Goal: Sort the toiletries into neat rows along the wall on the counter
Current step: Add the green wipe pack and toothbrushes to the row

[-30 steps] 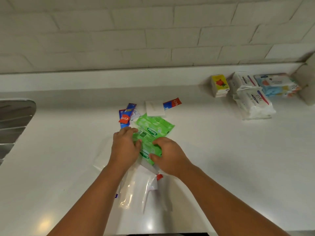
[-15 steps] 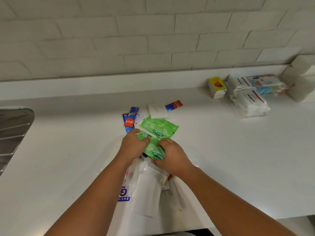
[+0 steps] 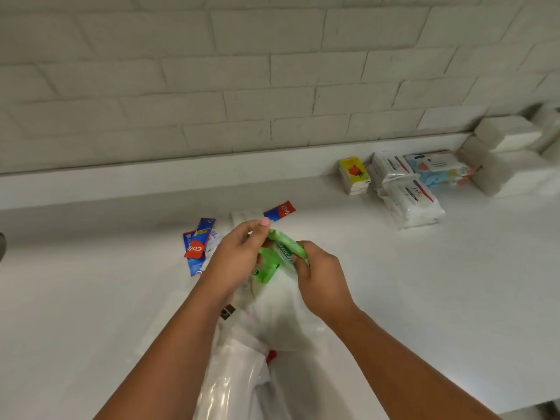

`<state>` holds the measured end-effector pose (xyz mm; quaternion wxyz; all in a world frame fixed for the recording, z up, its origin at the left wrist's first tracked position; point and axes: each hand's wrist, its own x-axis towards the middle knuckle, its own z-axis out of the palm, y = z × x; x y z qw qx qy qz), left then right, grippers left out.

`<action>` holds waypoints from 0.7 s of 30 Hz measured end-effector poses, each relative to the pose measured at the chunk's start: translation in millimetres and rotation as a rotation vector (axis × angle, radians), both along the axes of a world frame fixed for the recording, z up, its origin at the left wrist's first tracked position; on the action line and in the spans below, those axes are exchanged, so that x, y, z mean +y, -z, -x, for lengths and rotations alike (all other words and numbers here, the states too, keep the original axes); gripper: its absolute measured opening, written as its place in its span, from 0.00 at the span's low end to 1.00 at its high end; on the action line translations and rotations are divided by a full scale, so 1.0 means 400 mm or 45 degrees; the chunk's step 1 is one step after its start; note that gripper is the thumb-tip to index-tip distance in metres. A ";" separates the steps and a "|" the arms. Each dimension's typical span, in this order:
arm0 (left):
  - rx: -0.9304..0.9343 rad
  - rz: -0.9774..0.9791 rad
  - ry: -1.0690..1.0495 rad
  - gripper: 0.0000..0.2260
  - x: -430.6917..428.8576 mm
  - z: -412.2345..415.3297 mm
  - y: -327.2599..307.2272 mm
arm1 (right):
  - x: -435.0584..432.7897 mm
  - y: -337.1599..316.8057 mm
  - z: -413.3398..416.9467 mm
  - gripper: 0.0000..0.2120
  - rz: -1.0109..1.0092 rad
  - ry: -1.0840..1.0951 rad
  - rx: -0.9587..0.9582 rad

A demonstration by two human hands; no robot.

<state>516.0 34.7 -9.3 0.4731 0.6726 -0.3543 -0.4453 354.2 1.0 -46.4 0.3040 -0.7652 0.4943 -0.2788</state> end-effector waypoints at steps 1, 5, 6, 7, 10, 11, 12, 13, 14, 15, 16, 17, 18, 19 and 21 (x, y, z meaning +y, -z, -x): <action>-0.013 0.033 -0.033 0.13 -0.015 0.016 0.005 | -0.021 -0.001 0.018 0.08 -0.057 0.021 -0.057; -0.137 0.018 -0.107 0.18 -0.084 0.066 0.079 | -0.115 0.031 0.078 0.09 -0.295 0.113 -0.290; -0.138 -0.035 -0.070 0.19 -0.100 0.078 0.100 | -0.140 0.041 0.088 0.10 -0.364 0.143 -0.364; -0.094 -0.080 -0.019 0.18 -0.115 0.097 0.113 | -0.167 0.050 0.099 0.11 -0.441 0.168 -0.448; 0.057 -0.115 0.111 0.07 -0.168 0.160 0.144 | -0.252 0.071 0.130 0.14 -0.664 0.202 -0.683; 0.076 -0.112 0.092 0.05 -0.188 0.178 0.151 | -0.279 0.077 0.140 0.14 -0.711 0.206 -0.715; 0.091 -0.117 0.054 0.04 -0.208 0.190 0.157 | -0.306 0.082 0.146 0.13 -0.733 0.209 -0.712; 0.117 -0.116 0.015 0.04 -0.228 0.200 0.162 | -0.332 0.087 0.150 0.13 -0.732 0.219 -0.686; 0.131 -0.121 -0.015 0.03 -0.251 0.207 0.166 | -0.360 0.094 0.153 0.12 -0.705 0.242 -0.634; 0.144 -0.125 -0.049 0.03 -0.280 0.214 0.174 | -0.393 0.106 0.158 0.10 -0.651 0.265 -0.553; 0.141 -0.142 -0.080 0.02 -0.311 0.218 0.182 | -0.422 0.116 0.162 0.09 -0.576 0.266 -0.456; 0.133 -0.154 -0.109 0.02 -0.340 0.218 0.188 | -0.446 0.121 0.164 0.11 -0.495 0.255 -0.341; 0.108 -0.172 -0.133 0.02 -0.372 0.214 0.198 | -0.466 0.123 0.166 0.14 -0.419 0.234 -0.223; 0.068 -0.178 -0.151 0.02 -0.404 0.210 0.210 | -0.482 0.124 0.168 0.17 -0.345 0.199 -0.122; -0.097 -0.183 -0.145 0.05 -0.470 0.198 0.234 | -0.507 0.131 0.172 0.18 -0.198 0.083 0.020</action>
